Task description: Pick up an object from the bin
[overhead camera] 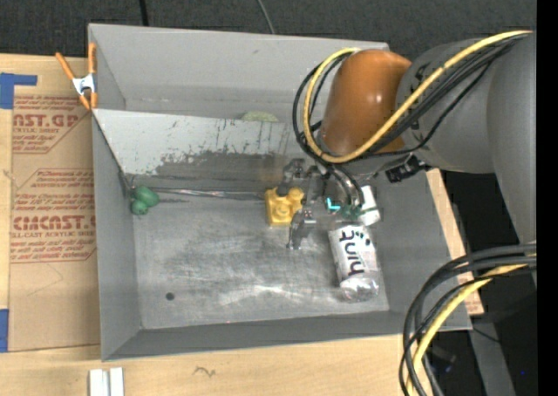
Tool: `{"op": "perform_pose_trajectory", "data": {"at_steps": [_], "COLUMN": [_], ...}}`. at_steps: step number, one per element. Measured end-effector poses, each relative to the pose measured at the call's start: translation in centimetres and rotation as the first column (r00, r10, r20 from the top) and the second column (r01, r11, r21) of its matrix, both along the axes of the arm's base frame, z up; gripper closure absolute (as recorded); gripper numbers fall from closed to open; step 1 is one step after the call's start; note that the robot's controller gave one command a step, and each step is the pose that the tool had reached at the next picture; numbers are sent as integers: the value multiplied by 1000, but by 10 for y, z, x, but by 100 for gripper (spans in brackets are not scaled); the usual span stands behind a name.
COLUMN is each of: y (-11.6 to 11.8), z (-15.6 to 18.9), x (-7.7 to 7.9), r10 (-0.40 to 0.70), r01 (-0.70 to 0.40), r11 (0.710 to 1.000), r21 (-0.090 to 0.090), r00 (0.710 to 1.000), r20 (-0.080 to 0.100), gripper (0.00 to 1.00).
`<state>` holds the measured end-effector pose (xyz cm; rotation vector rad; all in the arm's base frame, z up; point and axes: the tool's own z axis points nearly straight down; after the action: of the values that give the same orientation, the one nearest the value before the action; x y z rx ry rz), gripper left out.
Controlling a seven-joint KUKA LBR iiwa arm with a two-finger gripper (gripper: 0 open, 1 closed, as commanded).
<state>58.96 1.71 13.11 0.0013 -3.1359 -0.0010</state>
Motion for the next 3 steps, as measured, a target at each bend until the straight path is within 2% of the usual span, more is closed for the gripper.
{"op": "perform_pose_trajectory", "data": {"at_steps": [1, 2, 3], "y": [0, -63, -63], "z": [4, -41, -41], "x": [2, -10, -10], "r10": [0, -188, -188], "r01": [0, 188, 188], "r11": [1000, 982, 982], "r21": [0, 1, 1], "r00": [1000, 982, 982], "r20": [7, 8, 8], "gripper": [0, 100, 100]}}
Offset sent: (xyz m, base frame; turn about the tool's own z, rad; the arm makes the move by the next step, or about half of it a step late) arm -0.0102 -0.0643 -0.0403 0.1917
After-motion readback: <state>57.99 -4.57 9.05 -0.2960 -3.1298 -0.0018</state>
